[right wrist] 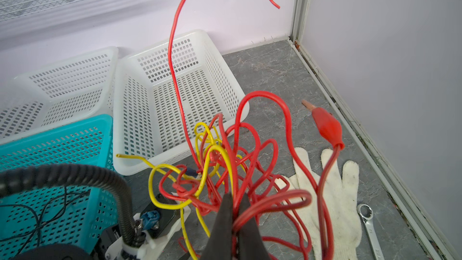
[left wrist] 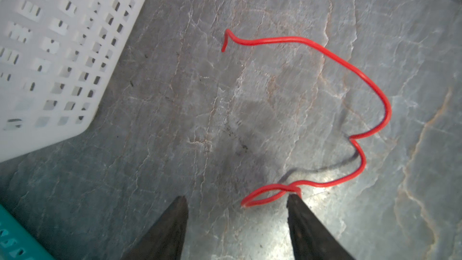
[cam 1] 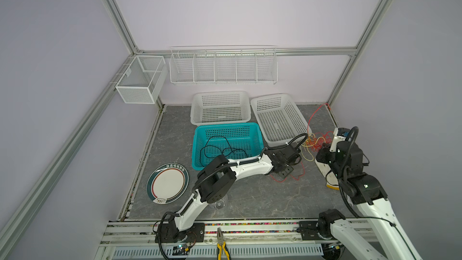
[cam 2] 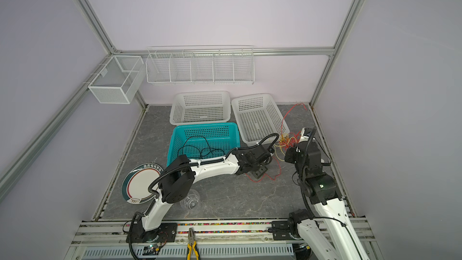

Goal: Untangle the cables
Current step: 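Lower the left gripper onto the loose red wire while the right gripper holds the bunch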

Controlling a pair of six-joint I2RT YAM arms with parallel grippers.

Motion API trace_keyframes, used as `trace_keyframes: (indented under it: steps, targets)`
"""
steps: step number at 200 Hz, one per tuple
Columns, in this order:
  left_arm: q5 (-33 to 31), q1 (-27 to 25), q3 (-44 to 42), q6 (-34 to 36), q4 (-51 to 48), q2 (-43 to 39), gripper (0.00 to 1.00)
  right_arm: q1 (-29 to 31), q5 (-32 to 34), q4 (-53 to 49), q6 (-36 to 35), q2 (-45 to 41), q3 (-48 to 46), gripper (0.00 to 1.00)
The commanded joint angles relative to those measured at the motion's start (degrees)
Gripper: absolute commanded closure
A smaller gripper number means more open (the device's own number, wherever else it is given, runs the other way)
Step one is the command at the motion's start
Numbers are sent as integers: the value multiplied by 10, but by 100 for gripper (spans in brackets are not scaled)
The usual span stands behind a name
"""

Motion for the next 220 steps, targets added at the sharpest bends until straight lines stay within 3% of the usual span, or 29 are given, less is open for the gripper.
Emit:
trace_keyframes:
  steps: [1,80,123,170,220]
  targets:
    - [6,-3,11,-4,-13,14,40,-3,12,13,-12,-13,-4,93]
    - [19,-5,-3,-12,31,26,63,-3,10,9,-12,-22,-8,92]
    - [23,-6,-15,-12,50,14,100,-4,10,11,-8,-21,-15,92]
    - [23,-9,-28,-8,59,-9,100,-5,22,10,-4,-22,-20,92]
    - [40,-19,-83,29,98,-109,100,-6,44,0,0,-25,-11,92]
